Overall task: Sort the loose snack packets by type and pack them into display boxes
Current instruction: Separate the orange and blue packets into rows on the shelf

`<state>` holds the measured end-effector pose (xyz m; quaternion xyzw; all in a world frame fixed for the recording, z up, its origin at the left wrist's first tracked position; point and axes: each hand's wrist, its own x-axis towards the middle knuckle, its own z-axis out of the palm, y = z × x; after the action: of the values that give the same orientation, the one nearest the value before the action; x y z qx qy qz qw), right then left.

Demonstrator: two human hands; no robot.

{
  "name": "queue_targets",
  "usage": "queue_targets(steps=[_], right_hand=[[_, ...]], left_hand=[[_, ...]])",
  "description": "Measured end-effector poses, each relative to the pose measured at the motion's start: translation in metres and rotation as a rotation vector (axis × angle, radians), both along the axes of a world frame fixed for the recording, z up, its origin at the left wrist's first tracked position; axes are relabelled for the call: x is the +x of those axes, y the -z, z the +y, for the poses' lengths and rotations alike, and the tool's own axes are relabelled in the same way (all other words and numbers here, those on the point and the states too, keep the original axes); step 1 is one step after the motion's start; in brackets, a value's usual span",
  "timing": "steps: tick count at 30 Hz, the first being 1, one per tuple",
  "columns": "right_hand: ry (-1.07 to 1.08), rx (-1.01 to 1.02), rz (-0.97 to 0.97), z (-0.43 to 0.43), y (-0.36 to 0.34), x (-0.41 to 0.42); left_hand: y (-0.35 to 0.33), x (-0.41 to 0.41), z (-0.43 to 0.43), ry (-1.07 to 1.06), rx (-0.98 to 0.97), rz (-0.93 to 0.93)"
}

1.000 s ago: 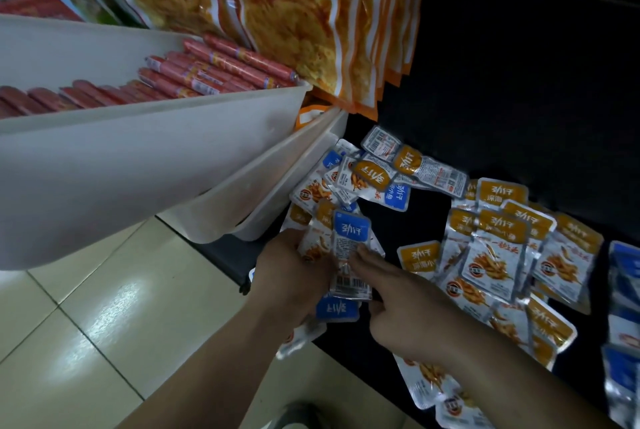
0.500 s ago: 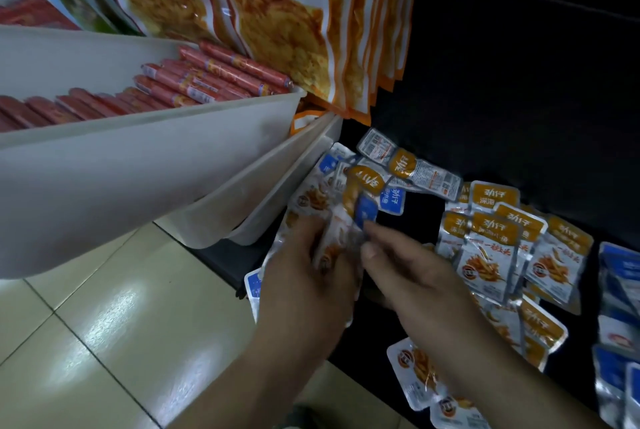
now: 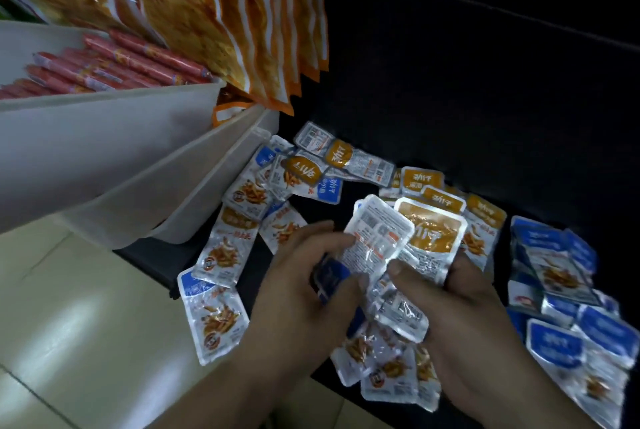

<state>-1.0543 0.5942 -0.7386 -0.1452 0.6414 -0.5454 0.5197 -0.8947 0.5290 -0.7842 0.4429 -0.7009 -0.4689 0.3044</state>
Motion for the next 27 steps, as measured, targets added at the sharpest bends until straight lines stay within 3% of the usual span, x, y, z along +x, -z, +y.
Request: queue_targets(steps=[5,7,11,14,21,25,27], right_hand=[[-0.014,-0.044,0.054,0.017,-0.005,-0.022],[0.056,-0.019,0.117,0.025,-0.005,-0.030],[0.164,0.003,0.197,0.045,-0.005,-0.049],[0.181,0.032,0.290,0.058,-0.004,-0.060],[0.176,0.059,0.403,0.079,-0.006,-0.085],[0.175,0.065,0.447,0.083,-0.007,-0.097],[0.180,0.060,0.451,0.082,-0.007,-0.099]], left_hand=[[-0.013,-0.030,0.013,0.173,0.094,-0.026],[-0.016,-0.042,0.019,0.136,0.129,0.071],[-0.018,-0.056,0.018,-0.084,0.599,0.268],[-0.020,-0.063,0.021,-0.098,0.717,0.328],[-0.019,-0.068,0.018,-0.042,0.496,0.147],[-0.036,-0.065,-0.013,0.116,0.173,-0.220],[-0.046,-0.067,-0.026,0.158,0.132,-0.298]])
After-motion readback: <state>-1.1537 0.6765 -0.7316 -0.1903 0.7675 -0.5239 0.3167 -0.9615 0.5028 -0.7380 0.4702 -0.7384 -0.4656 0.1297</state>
